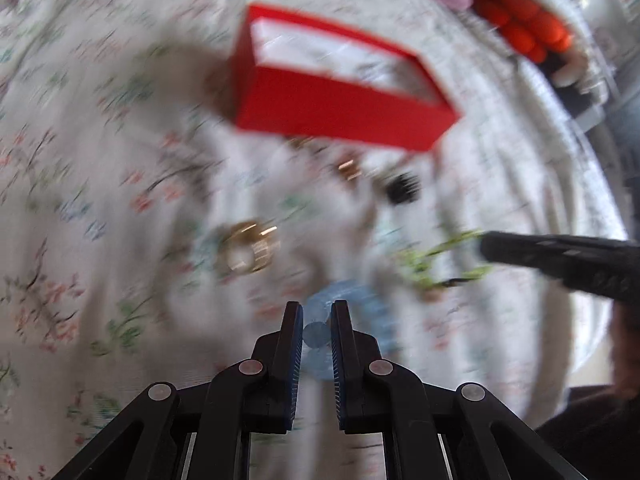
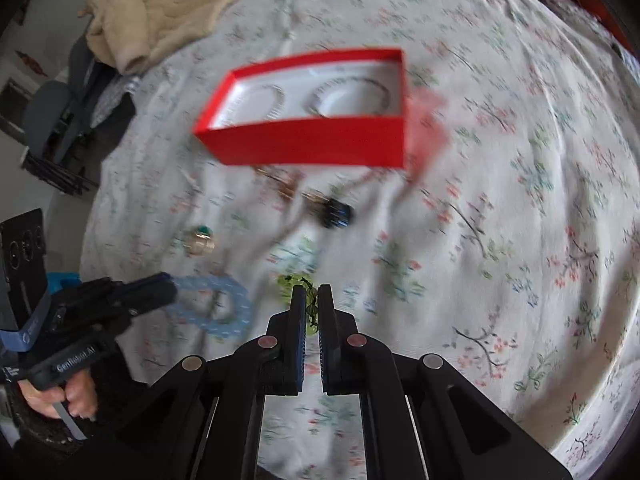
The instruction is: Organize jewelry
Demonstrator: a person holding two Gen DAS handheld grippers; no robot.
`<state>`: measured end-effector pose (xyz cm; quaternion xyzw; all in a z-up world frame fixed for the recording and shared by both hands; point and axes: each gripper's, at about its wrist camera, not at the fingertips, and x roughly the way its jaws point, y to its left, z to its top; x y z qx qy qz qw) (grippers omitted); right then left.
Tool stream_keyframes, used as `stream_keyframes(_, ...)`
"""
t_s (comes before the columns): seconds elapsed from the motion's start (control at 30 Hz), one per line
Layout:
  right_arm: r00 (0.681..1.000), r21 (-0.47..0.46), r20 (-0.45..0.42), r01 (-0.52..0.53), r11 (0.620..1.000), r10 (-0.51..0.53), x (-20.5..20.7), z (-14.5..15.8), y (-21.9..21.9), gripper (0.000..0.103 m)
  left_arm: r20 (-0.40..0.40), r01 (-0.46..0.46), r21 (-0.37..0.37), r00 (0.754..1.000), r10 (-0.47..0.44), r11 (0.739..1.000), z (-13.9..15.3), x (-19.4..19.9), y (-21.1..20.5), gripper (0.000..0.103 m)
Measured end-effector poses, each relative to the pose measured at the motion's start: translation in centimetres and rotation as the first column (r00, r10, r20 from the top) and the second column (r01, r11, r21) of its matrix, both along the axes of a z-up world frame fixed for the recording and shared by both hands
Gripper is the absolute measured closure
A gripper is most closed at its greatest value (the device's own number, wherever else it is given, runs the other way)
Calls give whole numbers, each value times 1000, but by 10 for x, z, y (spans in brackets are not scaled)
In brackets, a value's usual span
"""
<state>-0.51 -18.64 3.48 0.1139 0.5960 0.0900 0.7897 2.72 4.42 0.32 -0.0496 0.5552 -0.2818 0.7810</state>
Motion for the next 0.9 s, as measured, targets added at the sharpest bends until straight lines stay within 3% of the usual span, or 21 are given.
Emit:
stream_keyframes(0.17,998,-87,-22,57,995,-59,2,-19,-26,97,56,-8,106,998,2,994,-17,-2,7,94)
stream_keyframes(0.23,998,-108,-8,64,992,-65,1,-22,-32,96,83,3,105,997,-12,994,-17,-4,7,94)
stream_keyframes(0.3,998,-89,-2,68,994,-68,-1,-24,-37,93,103,28,101,994,-39,995,-15,-8,8,77)
stream_keyframes(0.37,998,-70,3,67,995,-67,-5,-26,-41,75,130,48,103,990,-62,993,-14,-12,8,62)
stream_keyframes(0.4,998,-73,9,61,996,-60,-7,-25,-40,54,141,60,105,987,-75,993,-15,-15,7,57)
stream_keyframes(0.43,999,-80,19,49,996,-48,-10,-26,-39,41,143,70,107,986,-85,992,-15,-15,8,56)
stream_keyframes(0.6,998,-126,56,-11,992,18,-20,-29,-30,39,164,115,154,977,-140,981,-22,-20,0,48)
stream_keyframes(0.73,996,-154,87,-7,988,21,-21,-33,-24,40,155,80,130,983,-100,988,-24,-17,3,48)
stream_keyframes(0.8,994,-149,107,23,989,-7,-20,-35,-26,40,150,46,115,987,-63,992,-26,-17,6,51)
stream_keyframes(0.9,990,-155,134,61,986,-40,-19,-39,-25,40,186,29,168,981,-60,985,-28,-22,1,61)
